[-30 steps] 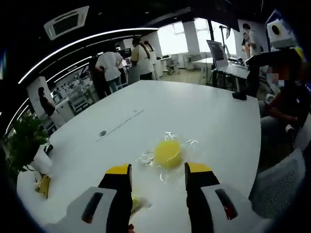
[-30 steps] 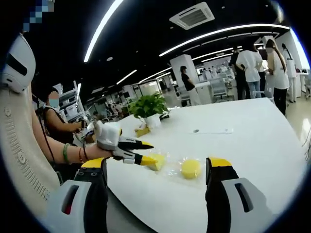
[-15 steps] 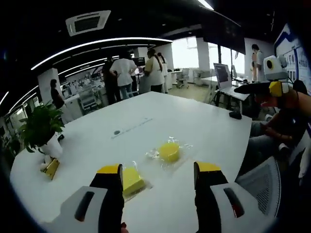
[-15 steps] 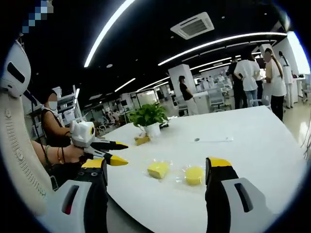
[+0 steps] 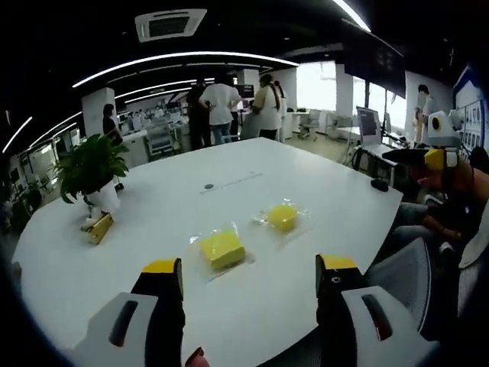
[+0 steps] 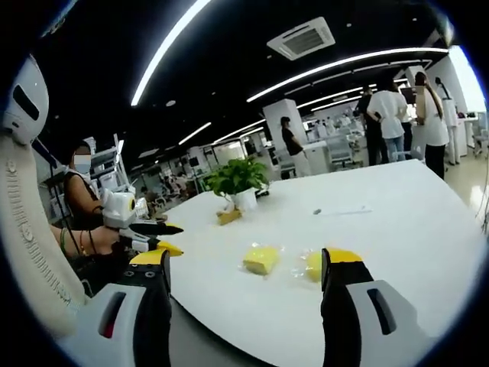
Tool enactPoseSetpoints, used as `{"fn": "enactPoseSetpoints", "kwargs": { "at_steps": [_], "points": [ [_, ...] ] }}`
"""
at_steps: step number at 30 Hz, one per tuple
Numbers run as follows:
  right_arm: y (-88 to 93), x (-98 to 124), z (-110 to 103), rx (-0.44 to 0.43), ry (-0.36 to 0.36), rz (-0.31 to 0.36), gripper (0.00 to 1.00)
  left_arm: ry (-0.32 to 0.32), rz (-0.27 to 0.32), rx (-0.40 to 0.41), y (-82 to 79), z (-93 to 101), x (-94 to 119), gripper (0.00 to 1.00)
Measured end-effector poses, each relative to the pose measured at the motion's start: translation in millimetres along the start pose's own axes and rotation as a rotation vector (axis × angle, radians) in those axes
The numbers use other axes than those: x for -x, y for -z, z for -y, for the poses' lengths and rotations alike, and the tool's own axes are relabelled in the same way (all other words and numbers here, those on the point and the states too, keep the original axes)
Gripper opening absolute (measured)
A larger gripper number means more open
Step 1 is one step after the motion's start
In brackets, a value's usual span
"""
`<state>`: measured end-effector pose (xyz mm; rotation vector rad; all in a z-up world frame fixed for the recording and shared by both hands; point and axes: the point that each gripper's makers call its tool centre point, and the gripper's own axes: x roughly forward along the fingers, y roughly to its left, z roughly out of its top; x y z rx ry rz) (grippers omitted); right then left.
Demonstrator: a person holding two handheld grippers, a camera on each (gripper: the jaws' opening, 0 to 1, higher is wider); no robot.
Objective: Compare the silicone blocks by pressing each to a similar depth, holding the contact briefly, and releasing to observe deformation and rebound differences across the visible hardness samples.
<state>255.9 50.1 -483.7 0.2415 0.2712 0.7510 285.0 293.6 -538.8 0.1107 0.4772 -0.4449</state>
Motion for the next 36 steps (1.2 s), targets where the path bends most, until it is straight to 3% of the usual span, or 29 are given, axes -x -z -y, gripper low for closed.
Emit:
{"fn": "enactPoseSetpoints", "kwargs": {
  "at_steps": [10, 15, 36],
  "points": [
    [9.9, 18, 5, -0.017, 0.044, -0.011, 0.73, 0.017, -0.019, 0.051, 4.5, 7.6, 3, 0.73],
    [9.9, 26, 11, -0.027, 0.070, 0.009, 0.73, 0.031, -0.036, 0.015, 3.5, 14.4, 0, 0.73],
    [19.3, 38, 24, -0.070, 0.111, 0.026, 0.71, 0.078, -0.057, -0.008, 1.0, 30.7, -14, 0.74]
  ]
}}
